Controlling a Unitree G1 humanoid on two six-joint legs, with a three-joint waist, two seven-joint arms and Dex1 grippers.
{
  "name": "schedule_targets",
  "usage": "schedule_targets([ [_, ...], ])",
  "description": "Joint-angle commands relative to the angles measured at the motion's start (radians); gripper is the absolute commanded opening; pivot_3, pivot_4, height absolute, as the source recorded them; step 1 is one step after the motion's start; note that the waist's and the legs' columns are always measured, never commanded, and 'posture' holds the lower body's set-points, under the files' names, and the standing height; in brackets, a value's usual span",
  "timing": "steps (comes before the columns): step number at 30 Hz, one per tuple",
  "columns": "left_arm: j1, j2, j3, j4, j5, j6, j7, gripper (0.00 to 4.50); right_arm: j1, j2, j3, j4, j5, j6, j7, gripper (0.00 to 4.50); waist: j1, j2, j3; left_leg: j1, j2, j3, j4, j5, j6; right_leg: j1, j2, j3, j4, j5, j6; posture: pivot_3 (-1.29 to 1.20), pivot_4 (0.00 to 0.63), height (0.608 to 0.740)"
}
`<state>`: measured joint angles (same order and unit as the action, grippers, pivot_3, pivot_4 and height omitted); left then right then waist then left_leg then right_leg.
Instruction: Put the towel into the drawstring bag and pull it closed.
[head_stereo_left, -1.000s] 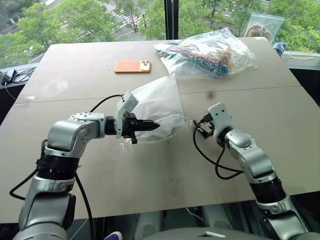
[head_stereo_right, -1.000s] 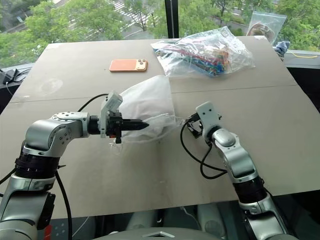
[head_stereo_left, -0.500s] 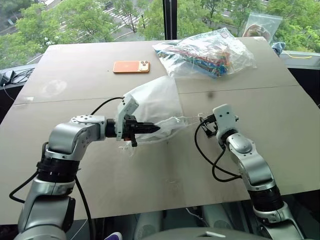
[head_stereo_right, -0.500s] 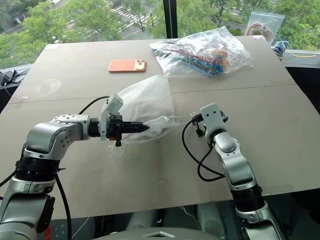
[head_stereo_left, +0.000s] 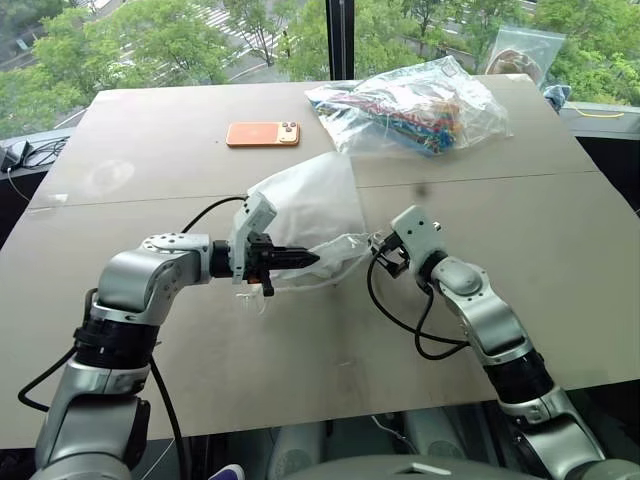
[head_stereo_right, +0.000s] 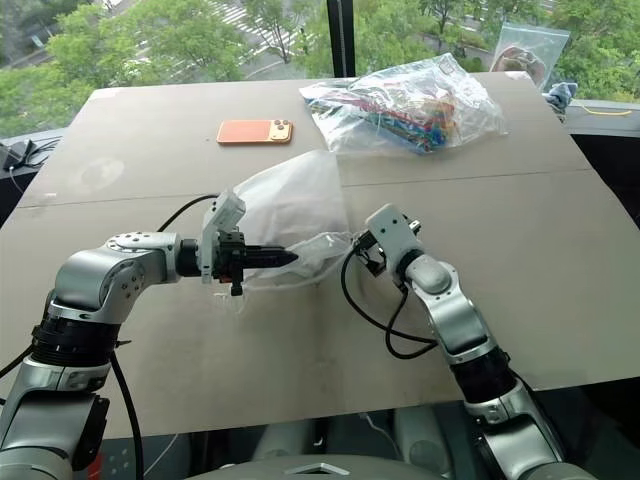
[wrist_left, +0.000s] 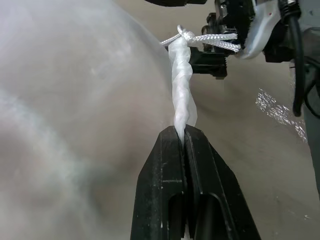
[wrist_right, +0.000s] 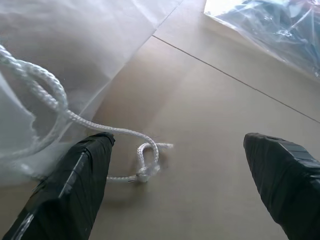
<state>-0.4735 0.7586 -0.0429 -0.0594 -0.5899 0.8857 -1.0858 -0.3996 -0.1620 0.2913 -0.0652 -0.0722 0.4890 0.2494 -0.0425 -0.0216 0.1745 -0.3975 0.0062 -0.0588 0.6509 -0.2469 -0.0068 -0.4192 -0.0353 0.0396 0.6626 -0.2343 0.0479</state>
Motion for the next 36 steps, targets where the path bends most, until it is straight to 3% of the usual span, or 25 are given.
schedule_targets([
  [1, 0.009, 0.004, 0.026, -0.027, -0.009, -0.01, 0.004, 0.0, -0.01, 0.031, -0.035, 0.016, 0.004, -0.061, -0.03, 4.47, 0.0, 0.0, 0.0, 0.0, 0.0, 0.0, 0.0, 0.0, 0.0, 0.0, 0.0, 0.0, 0.0, 0.0, 0.0, 0.0, 0.15, 0.74],
  [13, 0.03, 0.006, 0.03, -0.039, -0.01, -0.01, 0.015, 0.0, 0.002, 0.142, -0.192, 0.075, 0.005, -0.138, -0.225, 4.47, -0.002, 0.0, 0.0, 0.0, 0.0, 0.0, 0.0, 0.0, 0.0, 0.0, 0.0, 0.0, 0.0, 0.0, 0.0, 0.0, 0.15, 0.74],
  [20, 0.024, 0.0, 0.017, -0.027, -0.002, -0.022, 0.014, 0.0, 0.04, 0.108, -0.204, 0.042, 0.011, -0.158, -0.191, 4.47, -0.001, 0.0, 0.0, 0.0, 0.0, 0.0, 0.0, 0.0, 0.0, 0.0, 0.0, 0.0, 0.0, 0.0, 0.0, 0.0, 0.15, 0.74],
  [25, 0.018, -0.004, 0.011, -0.02, 0.001, -0.029, 0.01, 0.0, 0.03, 0.052, -0.099, 0.058, -0.03, -0.262, -0.091, 4.47, -0.003, 0.0, 0.0, 0.0, 0.0, 0.0, 0.0, 0.0, 0.0, 0.0, 0.0, 0.0, 0.0, 0.0, 0.0, 0.0, 0.15, 0.74],
  [27, 0.015, -0.006, 0.009, -0.019, 0.0, -0.03, 0.01, 0.0, 0.012, 0.06, -0.08, 0.09, -0.04, -0.276, -0.088, 3.96, -0.005, 0.0, 0.0, 0.0, 0.0, 0.0, 0.0, 0.0, 0.0, 0.0, 0.0, 0.0, 0.001, 0.0, 0.0, 0.0, 0.15, 0.74],
  [29, 0.015, -0.008, 0.007, -0.019, 0.001, -0.032, 0.011, 0.0, -0.003, 0.082, -0.076, 0.111, -0.028, -0.288, -0.081, 3.17, -0.005, 0.0, 0.0, 0.001, 0.001, 0.0, 0.0, 0.0, 0.0, 0.0, 0.001, 0.0, 0.001, 0.0, 0.0, 0.0, 0.15, 0.74],
  [35, 0.034, -0.005, 0.019, -0.036, -0.003, -0.03, 0.019, 0.0, -0.005, 0.114, -0.104, 0.135, -0.024, -0.304, -0.098, 0.27, 0.002, 0.0, 0.0, 0.0, 0.0, 0.0, 0.0, 0.0, 0.0, 0.0, 0.0, 0.001, 0.0, 0.0, 0.0, 0.0, 0.15, 0.74],
  [36, 0.037, -0.004, 0.021, -0.037, -0.004, -0.03, 0.019, 0.0, 0.003, 0.108, -0.106, 0.129, -0.025, -0.303, -0.094, 0.06, 0.002, 0.0, 0.0, 0.0, 0.0, 0.0, 0.0, 0.0, 0.0, 0.0, 0.0, 0.0, 0.0, 0.0, 0.0, 0.0, 0.15, 0.74],
])
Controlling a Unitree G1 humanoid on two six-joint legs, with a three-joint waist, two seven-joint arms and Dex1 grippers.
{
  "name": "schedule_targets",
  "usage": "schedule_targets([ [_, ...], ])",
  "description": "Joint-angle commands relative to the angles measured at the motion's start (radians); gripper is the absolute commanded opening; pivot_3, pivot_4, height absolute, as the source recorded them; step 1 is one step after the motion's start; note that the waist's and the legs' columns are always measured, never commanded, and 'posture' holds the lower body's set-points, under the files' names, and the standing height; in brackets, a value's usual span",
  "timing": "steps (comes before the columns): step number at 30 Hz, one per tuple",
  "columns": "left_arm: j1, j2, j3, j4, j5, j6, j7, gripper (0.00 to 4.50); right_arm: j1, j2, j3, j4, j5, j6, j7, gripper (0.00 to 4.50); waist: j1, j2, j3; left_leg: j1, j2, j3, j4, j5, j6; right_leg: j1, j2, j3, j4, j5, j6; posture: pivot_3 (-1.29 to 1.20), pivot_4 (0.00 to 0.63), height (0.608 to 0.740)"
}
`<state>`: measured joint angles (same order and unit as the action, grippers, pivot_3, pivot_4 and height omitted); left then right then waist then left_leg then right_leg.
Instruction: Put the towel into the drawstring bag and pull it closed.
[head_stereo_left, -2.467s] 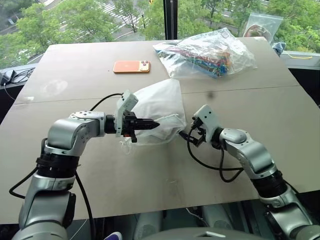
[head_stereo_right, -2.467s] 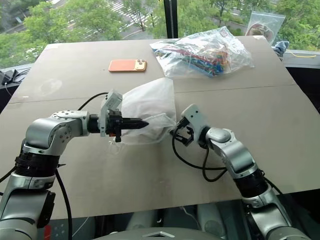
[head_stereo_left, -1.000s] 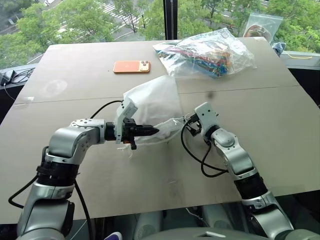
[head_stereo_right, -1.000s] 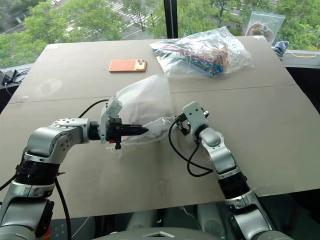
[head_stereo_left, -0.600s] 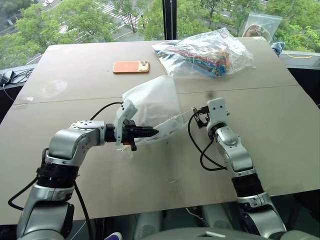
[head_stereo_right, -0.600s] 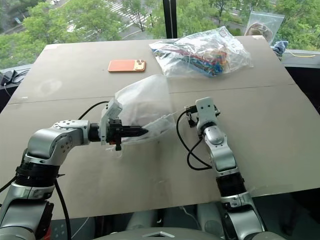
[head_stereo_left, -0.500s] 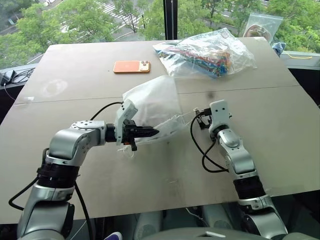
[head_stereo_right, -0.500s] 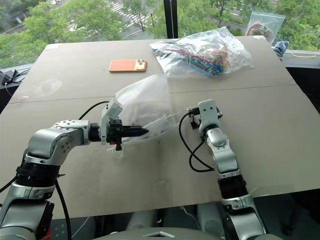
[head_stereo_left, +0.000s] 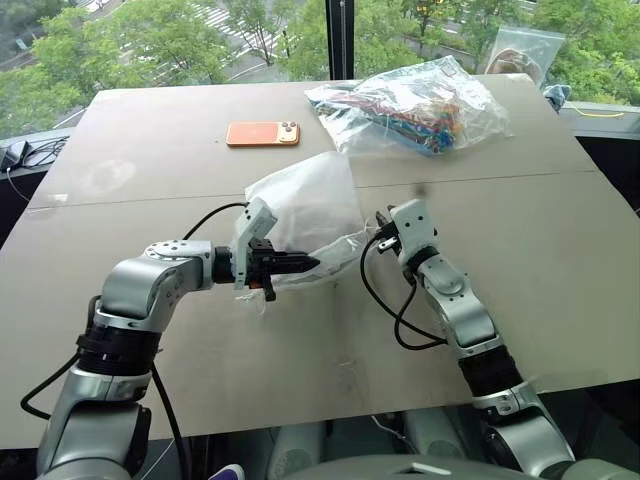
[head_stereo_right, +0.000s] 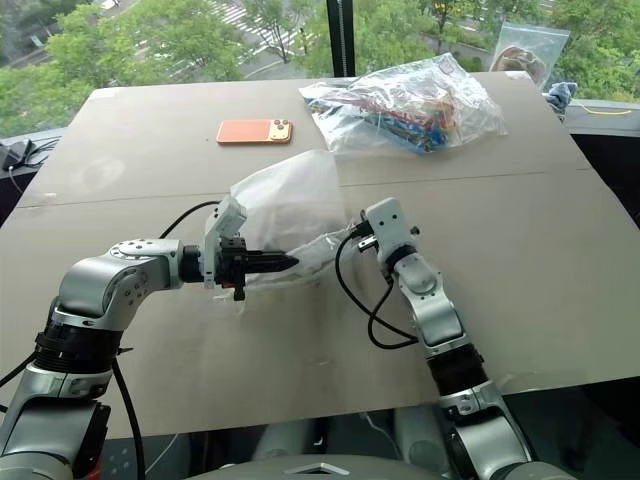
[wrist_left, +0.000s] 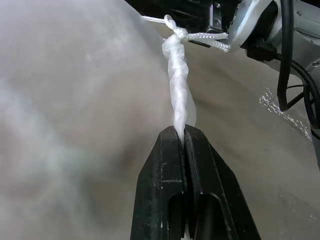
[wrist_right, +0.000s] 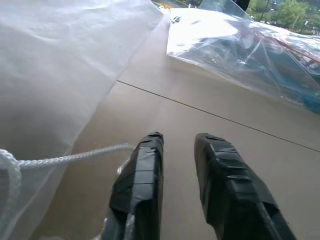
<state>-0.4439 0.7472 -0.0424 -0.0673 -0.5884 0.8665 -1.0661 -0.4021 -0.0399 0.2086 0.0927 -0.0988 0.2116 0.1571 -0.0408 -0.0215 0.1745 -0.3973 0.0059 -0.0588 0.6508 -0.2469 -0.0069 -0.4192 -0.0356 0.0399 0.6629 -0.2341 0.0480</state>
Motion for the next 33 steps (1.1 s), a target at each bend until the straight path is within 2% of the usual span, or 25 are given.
schedule_targets([
  [1, 0.01, 0.008, 0.021, -0.03, -0.005, -0.012, 0.0, 0.0, 0.013, -0.022, -0.024, -0.035, 0.0, -0.023, 0.002, 0.06, 0.0, 0.0, 0.0, 0.0, 0.0, 0.0, 0.0, 0.0, 0.0, 0.0, 0.0, 0.0, 0.0, 0.0, 0.0, 0.0, 0.15, 0.74],
  [5, 0.012, 0.006, 0.022, -0.031, -0.006, -0.011, 0.003, 0.0, 0.041, -0.06, -0.033, -0.065, 0.008, -0.014, 0.031, 0.06, -0.001, 0.0, 0.0, 0.0, 0.0, 0.0, 0.0, 0.0, 0.0, 0.0, 0.0, 0.0, 0.0, 0.0, 0.0, 0.0, 0.15, 0.74],
  [8, 0.012, 0.006, 0.02, -0.031, -0.005, -0.013, 0.003, 0.0, 0.066, -0.099, -0.027, -0.125, 0.062, 0.017, 0.131, 0.06, -0.003, 0.0, 0.0, 0.0, 0.0, 0.0, 0.0, 0.0, 0.0, 0.0, 0.0, 0.0, 0.0, 0.0, 0.0, 0.0, 0.15, 0.74],
  [12, 0.009, 0.021, 0.016, -0.007, 0.009, -0.029, -0.015, 0.0, 0.079, -0.204, 0.01, -0.187, 0.077, 0.013, 0.281, 1.27, -0.004, 0.0, 0.0, 0.0, 0.0, 0.0, 0.0, 0.0, 0.0, 0.0, 0.001, 0.0, 0.0, 0.0, 0.0, 0.0, 0.15, 0.74],
  [19, -0.029, 0.048, 0.015, 0.067, 0.046, -0.074, -0.052, 0.0, 0.026, -0.214, 0.06, -0.16, 0.075, -0.003, 0.367, 4.42, -0.004, 0.0, 0.0, 0.001, 0.0, 0.0, 0.0, 0.0, 0.0, 0.0, 0.001, 0.0, 0.0, 0.0, 0.0, 0.0, 0.15, 0.74],
  [23, -0.039, 0.044, 0.018, 0.061, 0.044, -0.067, -0.052, 0.0, -0.024, -0.235, 0.102, -0.094, 0.022, -0.051, 0.391, 4.42, -0.002, 0.0, 0.0, 0.0, 0.0, 0.0, 0.0, 0.0, 0.0, 0.0, 0.001, 0.0, 0.0, 0.0, 0.0, 0.0, 0.15, 0.74],
  [30, -0.024, 0.05, 0.025, 0.052, 0.044, -0.066, -0.048, 0.0, -0.033, -0.232, 0.071, -0.089, 0.051, -0.052, 0.4, 4.42, -0.001, 0.0, 0.0, 0.0, 0.0, 0.0, 0.0, 0.0, 0.0, 0.0, 0.0, -0.001, 0.0, 0.0, 0.0, 0.0, 0.15, 0.74],
  [33, -0.025, 0.045, 0.023, 0.048, 0.042, -0.063, -0.044, 0.0, -0.048, -0.188, 0.084, -0.043, 0.011, -0.073, 0.332, 4.42, -0.003, 0.0, 0.0, 0.0, 0.0, 0.0, 0.0, 0.0, 0.0, 0.0, 0.0, -0.001, 0.0, 0.0, 0.0, 0.0, 0.15, 0.74],
])
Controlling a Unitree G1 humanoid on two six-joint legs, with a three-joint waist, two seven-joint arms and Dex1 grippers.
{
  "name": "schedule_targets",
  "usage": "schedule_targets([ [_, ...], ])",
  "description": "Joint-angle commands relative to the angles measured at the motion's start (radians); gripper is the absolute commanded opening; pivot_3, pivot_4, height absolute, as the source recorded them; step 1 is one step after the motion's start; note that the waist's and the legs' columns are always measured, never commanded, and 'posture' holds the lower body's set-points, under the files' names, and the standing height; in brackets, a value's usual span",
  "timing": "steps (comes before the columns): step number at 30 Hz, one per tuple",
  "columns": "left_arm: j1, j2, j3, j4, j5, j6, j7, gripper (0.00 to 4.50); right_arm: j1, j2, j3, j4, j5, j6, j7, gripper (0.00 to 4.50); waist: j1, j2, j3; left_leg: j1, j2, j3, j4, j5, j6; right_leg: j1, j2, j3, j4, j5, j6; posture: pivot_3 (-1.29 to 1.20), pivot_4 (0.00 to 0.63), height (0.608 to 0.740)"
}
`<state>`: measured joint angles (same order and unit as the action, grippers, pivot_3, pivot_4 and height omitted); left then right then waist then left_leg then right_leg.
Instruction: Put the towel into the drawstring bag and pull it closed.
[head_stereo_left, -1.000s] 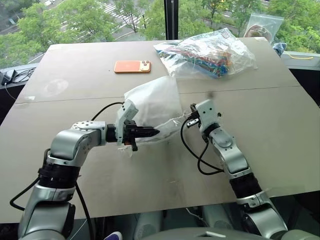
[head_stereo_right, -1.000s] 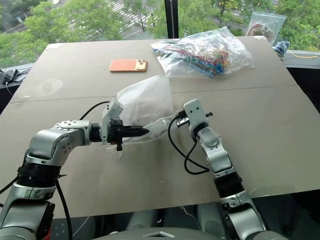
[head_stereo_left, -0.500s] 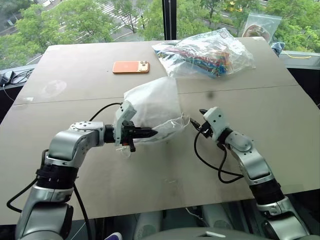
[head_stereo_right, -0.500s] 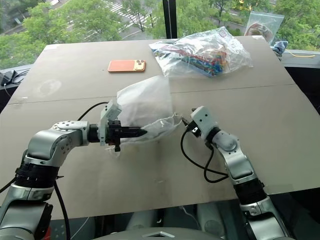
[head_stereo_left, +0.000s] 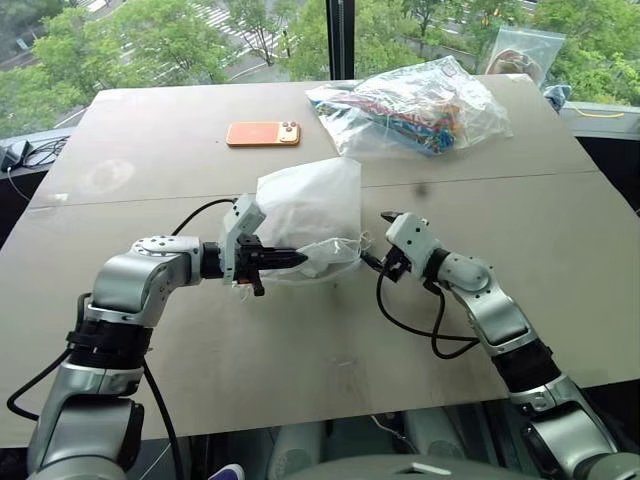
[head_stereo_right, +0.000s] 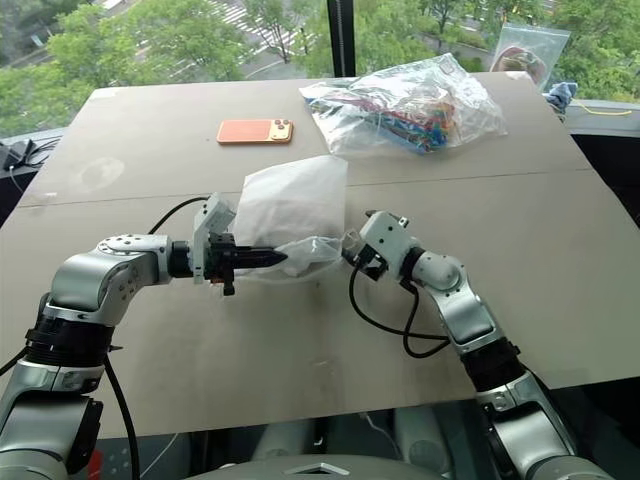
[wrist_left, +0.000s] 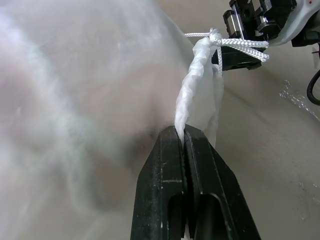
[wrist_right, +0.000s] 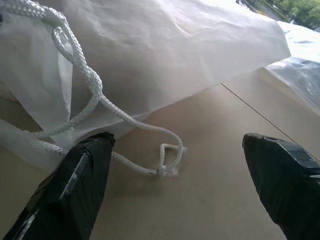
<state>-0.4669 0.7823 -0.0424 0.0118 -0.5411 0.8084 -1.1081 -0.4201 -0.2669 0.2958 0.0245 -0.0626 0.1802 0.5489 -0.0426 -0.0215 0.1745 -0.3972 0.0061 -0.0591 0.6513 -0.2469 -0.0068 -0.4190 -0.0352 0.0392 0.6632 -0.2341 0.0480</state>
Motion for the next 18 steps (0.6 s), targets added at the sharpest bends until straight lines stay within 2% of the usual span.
schedule_targets([
  [1, -0.003, 0.008, 0.022, -0.031, -0.005, -0.004, -0.001, 0.0, -0.035, 0.054, -0.003, 0.041, -0.039, -0.048, -0.086, 4.42, -0.002, 0.0, 0.0, 0.0, 0.0, 0.0, 0.0, 0.0, 0.0, 0.0, 0.0, 0.0, 0.0, 0.0, 0.0, 0.0, 0.15, 0.74],
  [5, -0.003, -0.002, 0.023, -0.046, -0.014, 0.007, 0.01, 0.0, -0.038, 0.146, 0.007, 0.13, -0.071, -0.073, -0.187, 4.42, -0.001, 0.0, 0.0, 0.0, 0.0, 0.0, 0.0, 0.0, 0.0, 0.0, 0.0, 0.0, 0.0, 0.0, 0.0, 0.0, 0.15, 0.74],
  [8, 0.013, -0.004, 0.029, -0.072, -0.024, 0.02, 0.02, 0.0, -0.038, 0.2, 0.001, 0.176, -0.087, -0.088, -0.25, 3.68, -0.001, 0.0, 0.0, 0.0, 0.0, 0.0, 0.0, 0.0, 0.0, 0.0, 0.0, 0.0, 0.0, 0.0, 0.0, 0.0, 0.15, 0.74],
  [13, 0.032, 0.001, 0.041, -0.095, -0.035, 0.036, 0.035, 0.0, -0.023, 0.22, -0.037, 0.159, -0.085, -0.088, -0.303, 1.22, -0.001, 0.0, 0.0, 0.0, 0.0, 0.0, 0.0, 0.0, 0.0, 0.0, 0.0, 0.001, 0.0, 0.0, 0.0, 0.0, 0.15, 0.74],
  [14, 0.034, 0.001, 0.042, -0.096, -0.034, 0.037, 0.036, 0.0, -0.016, 0.216, -0.04, 0.147, -0.084, -0.085, -0.306, 0.82, 0.0, 0.0, 0.0, 0.0, 0.0, 0.0, 0.0, 0.0, 0.0, 0.0, 0.0, 0.0, 0.0, 0.0, 0.0, 0.0, 0.15, 0.74],
  [15, 0.035, 0.001, 0.043, -0.096, -0.034, 0.037, 0.038, 0.0, -0.008, 0.213, -0.046, 0.134, -0.08, -0.08, -0.31, 0.6, 0.001, 0.0, 0.0, 0.0, 0.0, 0.0, 0.0, 0.0, 0.0, 0.0, 0.0, 0.0, 0.0, 0.0, 0.0, 0.0, 0.15, 0.74],
  [16, 0.035, 0.0, 0.043, -0.095, -0.033, 0.037, 0.04, 0.0, 0.001, 0.209, -0.055, 0.119, -0.08, -0.072, -0.317, 0.08, 0.001, 0.0, 0.0, 0.0, 0.0, 0.0, 0.0, 0.0, 0.0, 0.0, 0.0, 0.0, 0.0, 0.0, 0.0, 0.0, 0.15, 0.74],
  [18, 0.031, -0.005, 0.043, -0.09, -0.031, 0.035, 0.046, 0.0, 0.017, 0.204, -0.078, 0.083, -0.078, -0.055, -0.333, 0.08, 0.0, 0.0, 0.0, 0.0, 0.0, 0.0, 0.0, 0.0, 0.0, 0.0, 0.0, 0.0, 0.0, 0.0, 0.0, 0.0, 0.15, 0.74],
])
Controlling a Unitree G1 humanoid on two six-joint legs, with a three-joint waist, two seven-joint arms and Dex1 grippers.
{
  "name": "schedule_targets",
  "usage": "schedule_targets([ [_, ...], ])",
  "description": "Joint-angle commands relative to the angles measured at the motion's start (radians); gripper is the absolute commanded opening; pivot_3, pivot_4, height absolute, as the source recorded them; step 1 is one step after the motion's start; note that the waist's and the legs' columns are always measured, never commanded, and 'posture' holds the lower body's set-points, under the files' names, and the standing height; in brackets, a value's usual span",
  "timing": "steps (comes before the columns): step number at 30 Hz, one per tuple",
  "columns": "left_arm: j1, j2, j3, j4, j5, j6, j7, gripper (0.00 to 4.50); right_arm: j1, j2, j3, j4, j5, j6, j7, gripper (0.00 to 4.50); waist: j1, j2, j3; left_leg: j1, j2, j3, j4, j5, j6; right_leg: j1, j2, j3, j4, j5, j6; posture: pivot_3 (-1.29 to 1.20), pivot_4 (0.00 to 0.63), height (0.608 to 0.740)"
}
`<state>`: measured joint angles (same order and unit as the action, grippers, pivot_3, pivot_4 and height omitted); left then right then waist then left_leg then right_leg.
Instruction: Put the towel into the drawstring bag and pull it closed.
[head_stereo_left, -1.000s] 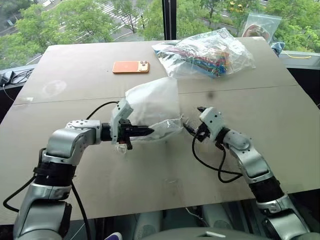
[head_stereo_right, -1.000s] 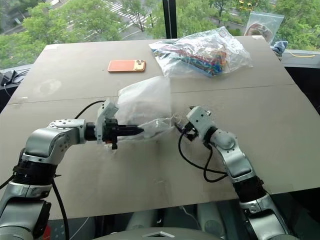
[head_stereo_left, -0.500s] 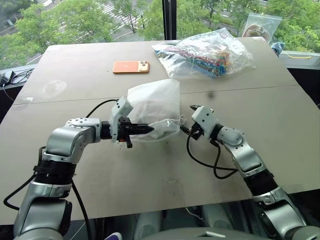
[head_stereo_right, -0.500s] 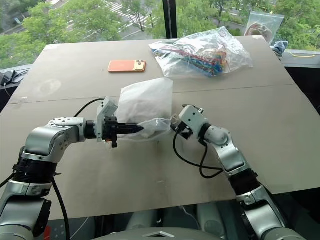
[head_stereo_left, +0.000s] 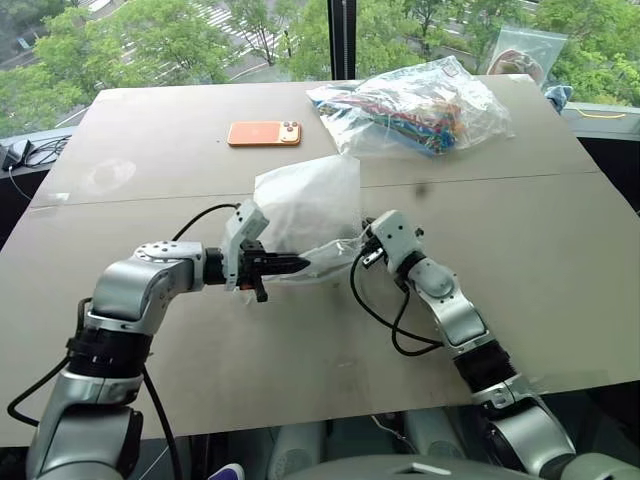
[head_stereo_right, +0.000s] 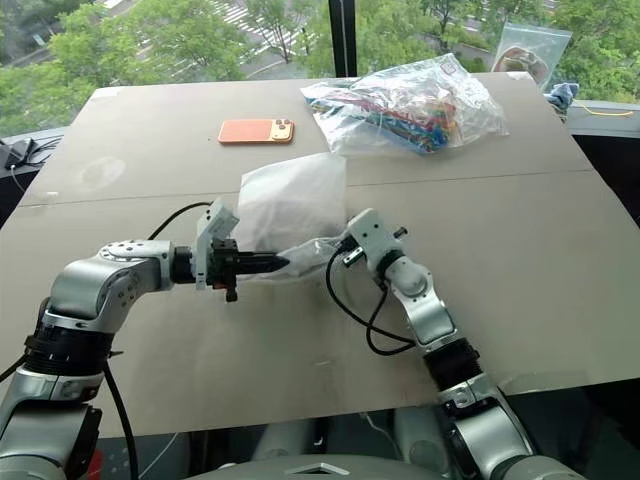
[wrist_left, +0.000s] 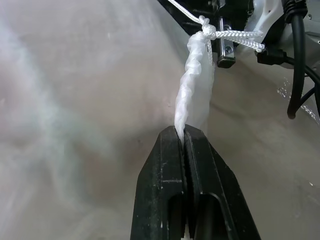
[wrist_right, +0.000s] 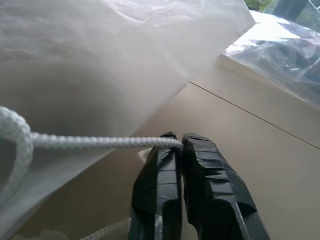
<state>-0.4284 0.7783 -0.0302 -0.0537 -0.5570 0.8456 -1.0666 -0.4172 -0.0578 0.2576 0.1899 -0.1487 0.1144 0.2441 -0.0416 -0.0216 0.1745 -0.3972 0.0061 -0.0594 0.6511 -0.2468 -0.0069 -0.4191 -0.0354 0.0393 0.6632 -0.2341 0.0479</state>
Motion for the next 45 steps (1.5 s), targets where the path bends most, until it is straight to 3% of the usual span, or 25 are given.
schedule_targets([
  [1, -0.01, -0.004, 0.031, -0.023, -0.016, -0.002, 0.008, 0.0, 0.021, -0.004, -0.052, -0.102, 0.013, 0.023, -0.036, 0.08, -0.001, 0.0, 0.0, 0.0, 0.0, 0.0, 0.0, 0.0, 0.0, 0.0, 0.0, 0.0, 0.0, 0.0, 0.0, 0.0, 0.15, 0.74],
  [11, -0.056, -0.084, 0.058, 0.008, -0.008, -0.07, 0.047, 0.0, 0.073, 0.004, -0.091, -0.271, 0.011, 0.129, -0.083, 0.08, 0.0, 0.0, 0.0, 0.0, 0.0, 0.0, 0.0, 0.0, 0.0, 0.0, 0.0, 0.0, 0.0, 0.0, 0.0, 0.0, 0.15, 0.74],
  [14, -0.115, -0.091, 0.166, 0.052, -0.129, 0.018, 0.026, 0.76, 0.087, -0.016, -0.079, -0.33, 0.007, 0.173, -0.061, 0.0, 0.0, 0.0, 0.0, 0.0, 0.0, 0.0, 0.0, 0.0, 0.0, 0.0, 0.0, 0.0, 0.0, 0.0, 0.0, 0.0, 0.15, 0.74],
  [16, -0.141, -0.09, 0.199, 0.128, -0.1, -0.031, 0.058, 1.65, 0.093, -0.025, -0.079, -0.356, 0.014, 0.193, -0.05, 0.0, -0.002, 0.0, 0.0, 0.0, 0.0, 0.0, 0.0, 0.0, 0.0, 0.0, 0.0, 0.0, 0.0, 0.0, 0.0, 0.0, 0.15, 0.74],
  [17, -0.158, -0.088, 0.22, 0.196, -0.067, -0.077, 0.093, 1.65, 0.095, -0.029, -0.078, -0.364, 0.017, 0.201, -0.044, 0.0, -0.002, 0.0, 0.0, 0.0, 0.0, 0.0, 0.0, 0.0, 0.0, 0.0, 0.0, 0.0, 0.0, 0.0, 0.0, 0.0, 0.15, 0.74],
  [18, -0.173, -0.087, 0.24, 0.254, -0.046, -0.108, 0.118, 2.24, 0.095, -0.033, -0.076, -0.369, 0.019, 0.207, -0.039, 0.0, -0.003, 0.0, 0.0, 0.001, 0.0, 0.0, 0.0, 0.0, 0.0, 0.0, 0.0, 0.0, 0.0, 0.0, 0.0, 0.0, 0.15, 0.74],
  [22, -0.159, -0.045, 0.297, 0.389, -0.011, -0.177, 0.121, 3.91, 0.102, -0.041, -0.075, -0.378, 0.021, 0.215, -0.032, 0.0, -0.007, 0.0, 0.0, 0.001, 0.0, 0.0, 0.0, 0.0, 0.0, 0.0, 0.001, 0.0, 0.001, 0.0, 0.0, 0.0, 0.15, 0.74],
  [25, -0.044, -0.006, 0.307, 0.364, 0.006, -0.214, 0.075, 3.91, 0.11, -0.046, -0.076, -0.379, 0.023, 0.214, -0.028, 0.0, -0.008, 0.0, 0.0, 0.0, 0.0, 0.001, 0.0, 0.0, 0.0, 0.0, 0.0, 0.0, 0.0, 0.0, 0.0, 0.0, 0.15, 0.74],
  [33, 0.284, 0.029, 0.33, 0.052, -0.067, -0.146, -0.004, 3.91, 0.126, -0.063, -0.077, -0.367, 0.028, 0.212, -0.02, 0.0, 0.006, 0.0, 0.0, 0.0, 0.001, 0.0, -0.001, 0.0, 0.0, 0.0, -0.002, -0.001, -0.001, 0.0, 0.0, 0.0, 0.15, 0.74],
  [45, 0.409, 0.032, 0.317, -0.052, -0.056, -0.173, -0.016, 3.91, 0.131, -0.077, -0.081, -0.364, 0.034, 0.224, -0.013, 0.0, -0.001, 0.0, 0.0, 0.001, 0.001, 0.001, -0.001, 0.0, 0.0, 0.0, 0.0, 0.001, -0.001, 0.0, 0.0, 0.0, 0.15, 0.74],
])
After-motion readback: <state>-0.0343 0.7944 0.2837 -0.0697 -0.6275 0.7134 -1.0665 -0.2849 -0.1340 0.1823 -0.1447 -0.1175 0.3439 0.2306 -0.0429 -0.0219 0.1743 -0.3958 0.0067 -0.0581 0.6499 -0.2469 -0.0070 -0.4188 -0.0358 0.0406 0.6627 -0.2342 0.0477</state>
